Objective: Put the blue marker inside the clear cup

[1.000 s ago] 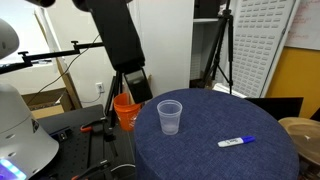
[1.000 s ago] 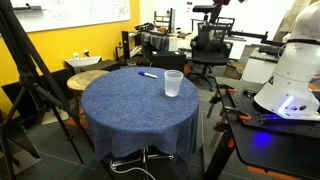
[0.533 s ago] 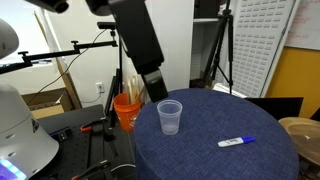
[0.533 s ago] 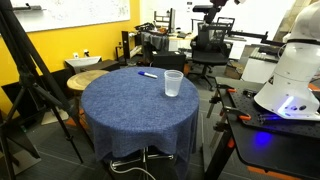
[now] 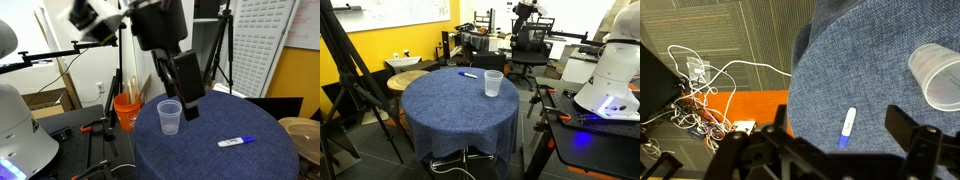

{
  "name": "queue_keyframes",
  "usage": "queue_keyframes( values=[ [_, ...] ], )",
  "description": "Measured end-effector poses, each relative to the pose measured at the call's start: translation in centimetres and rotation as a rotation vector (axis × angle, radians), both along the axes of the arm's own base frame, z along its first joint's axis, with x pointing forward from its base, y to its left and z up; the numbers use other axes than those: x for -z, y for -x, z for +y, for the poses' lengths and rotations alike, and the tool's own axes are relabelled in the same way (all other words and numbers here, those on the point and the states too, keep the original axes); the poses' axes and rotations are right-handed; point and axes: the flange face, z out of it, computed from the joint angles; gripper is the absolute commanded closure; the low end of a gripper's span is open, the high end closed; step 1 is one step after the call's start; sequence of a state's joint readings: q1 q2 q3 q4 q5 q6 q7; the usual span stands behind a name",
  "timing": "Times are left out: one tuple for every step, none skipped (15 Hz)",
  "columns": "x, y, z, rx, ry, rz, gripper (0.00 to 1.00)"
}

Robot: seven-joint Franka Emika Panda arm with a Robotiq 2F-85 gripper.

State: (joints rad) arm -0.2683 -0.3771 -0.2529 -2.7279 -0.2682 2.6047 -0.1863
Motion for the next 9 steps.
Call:
queue_keyframes(
  values=[
    [0.5, -0.9, -0.1, 0.004, -0.008, 0.013, 0.00],
    [1.0, -1.8, -0.3, 0.009, -0.015, 0.024, 0.00],
    [1.4, -2.6, -0.6, 0.017, -0.022, 0.033, 0.00],
    [1.8, -3.4, -0.9, 0.026, -0.028, 0.040, 0.00],
    [2.2, -4.2, -1.3, 0.036, -0.035, 0.046, 0.00],
    [2.6, -4.9, -1.6, 0.050, -0.043, 0.051, 0.00],
    [2.9, -5.6, -2.0, 0.064, -0.052, 0.055, 0.00],
    [3.3, -6.2, -2.3, 0.079, -0.061, 0.058, 0.00],
    [3.8, -6.7, -2.6, 0.093, -0.071, 0.062, 0.00]
  ],
)
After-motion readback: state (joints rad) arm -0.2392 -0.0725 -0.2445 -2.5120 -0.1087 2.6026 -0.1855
